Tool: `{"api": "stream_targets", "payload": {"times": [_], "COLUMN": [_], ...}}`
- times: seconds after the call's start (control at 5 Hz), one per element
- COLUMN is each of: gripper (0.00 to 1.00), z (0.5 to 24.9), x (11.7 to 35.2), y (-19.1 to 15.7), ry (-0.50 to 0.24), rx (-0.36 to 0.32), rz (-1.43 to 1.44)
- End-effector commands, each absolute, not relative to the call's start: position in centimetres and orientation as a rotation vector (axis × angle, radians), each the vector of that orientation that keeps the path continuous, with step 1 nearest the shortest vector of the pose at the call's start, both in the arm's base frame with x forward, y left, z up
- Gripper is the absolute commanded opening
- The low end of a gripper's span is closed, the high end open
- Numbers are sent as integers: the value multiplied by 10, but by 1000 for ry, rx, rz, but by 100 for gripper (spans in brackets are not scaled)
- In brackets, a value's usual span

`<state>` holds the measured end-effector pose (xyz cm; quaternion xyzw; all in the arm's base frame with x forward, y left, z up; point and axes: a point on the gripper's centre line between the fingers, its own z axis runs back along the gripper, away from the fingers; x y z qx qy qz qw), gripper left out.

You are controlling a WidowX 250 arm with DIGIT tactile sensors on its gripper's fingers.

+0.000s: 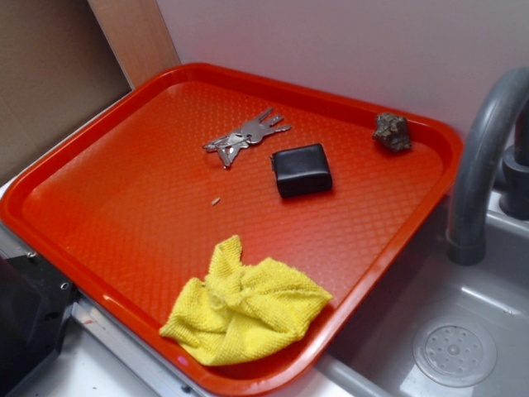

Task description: Grab the yellow cloth.

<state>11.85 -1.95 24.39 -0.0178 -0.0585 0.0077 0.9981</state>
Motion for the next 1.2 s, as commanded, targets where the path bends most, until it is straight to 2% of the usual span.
{"api": "stream_targets", "payload": {"times": [0.0, 0.2, 0.4, 0.6, 0.8, 1.0], "gripper": [100, 100, 100, 100, 100, 100], "z": [244, 194, 162, 130, 95, 95], "x": [118, 126, 133, 134, 135, 135], "y": [-20, -70, -111, -144, -136, -136], "ry": [-117, -99, -90, -120, -176, -176], "rx": [-36, -54, -91, -28, -42, -42], "rz": [15, 129, 209, 234, 152, 152]}}
